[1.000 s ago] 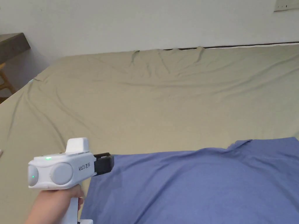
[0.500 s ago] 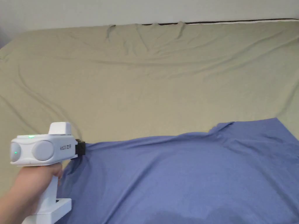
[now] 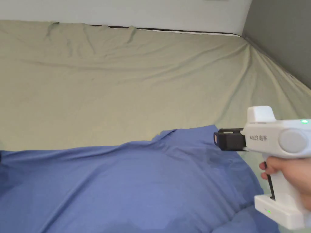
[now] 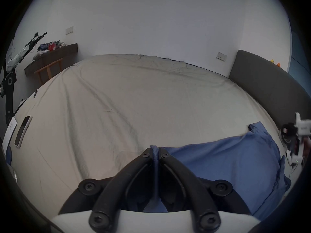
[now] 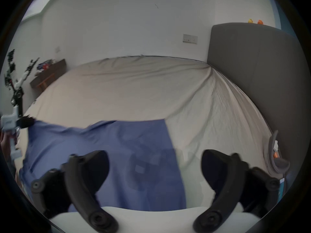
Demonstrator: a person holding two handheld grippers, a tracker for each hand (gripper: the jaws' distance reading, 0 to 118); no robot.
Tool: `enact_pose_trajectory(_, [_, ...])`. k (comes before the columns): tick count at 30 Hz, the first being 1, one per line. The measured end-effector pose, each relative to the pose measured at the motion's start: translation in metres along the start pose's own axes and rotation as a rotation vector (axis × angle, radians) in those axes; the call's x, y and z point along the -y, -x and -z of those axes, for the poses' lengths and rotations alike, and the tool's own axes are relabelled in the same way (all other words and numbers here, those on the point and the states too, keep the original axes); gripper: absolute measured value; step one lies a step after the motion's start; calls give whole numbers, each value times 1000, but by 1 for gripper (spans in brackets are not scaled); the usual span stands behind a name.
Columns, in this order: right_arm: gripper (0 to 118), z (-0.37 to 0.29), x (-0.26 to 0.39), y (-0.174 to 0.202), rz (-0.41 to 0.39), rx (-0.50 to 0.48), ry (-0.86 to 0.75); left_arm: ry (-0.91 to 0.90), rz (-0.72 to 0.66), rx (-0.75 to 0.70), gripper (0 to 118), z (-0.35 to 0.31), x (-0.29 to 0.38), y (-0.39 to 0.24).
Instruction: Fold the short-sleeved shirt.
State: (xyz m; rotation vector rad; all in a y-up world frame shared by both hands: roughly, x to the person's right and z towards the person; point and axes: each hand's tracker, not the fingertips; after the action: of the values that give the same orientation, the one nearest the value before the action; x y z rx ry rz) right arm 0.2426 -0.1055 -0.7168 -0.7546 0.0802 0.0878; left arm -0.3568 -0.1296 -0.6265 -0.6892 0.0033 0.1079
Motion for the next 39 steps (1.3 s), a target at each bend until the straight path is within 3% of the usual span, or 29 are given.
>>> enact_pose_trajectory(5, [90, 72, 4, -7, 92, 81, 180, 16, -34, 17, 2, 5, 2, 1])
enact_pose_trajectory(7, [71, 82, 13, -9, 118, 21, 238, 18, -51, 30, 2, 8, 4, 3])
enact_pose_trajectory(8, [69, 76, 22, -5, 128, -12, 231, 25, -58, 30, 2, 9, 4, 2])
enact_pose_trajectory(9, [57, 67, 25, -1, 99, 22, 172, 39, -56, 26, 2, 10, 6, 2])
enact_pose_trajectory(11, [16, 57, 26, 1, 45, -18, 128, 52, -36, 22, 2, 14, 8, 4])
enact_pose_trajectory(12, [7, 54, 28, 3, -2, -31, 141, 56, -19, 20, 2, 13, 9, 3])
enact_pose_trajectory(14, [7, 42, 29, 3, 1, -79, 141, 52, -10, 16, 2, 8, 8, 3])
enact_pose_trajectory(17, [7, 21, 22, 3, -9, -54, 66, 30, -22, 23, 2, -10, 3, 8])
enact_pose_trajectory(20, [7, -20, 14, -2, 7, -104, -3, -24, -16, 118, 2, -47, -6, 12])
enact_pose_trajectory(25, [7, -119, 20, -5, -32, -117, -86, -64, -2, 93, 2, -120, -9, 20])
enact_pose_trajectory(34, [7, -270, 102, -18, -29, -163, -163, -90, 22, 114, 2, -238, 58, 30])
enact_pose_trajectory(39, [7, -282, 165, -10, -81, -117, -68, -17, 57, 105, 2, -250, 115, 20])
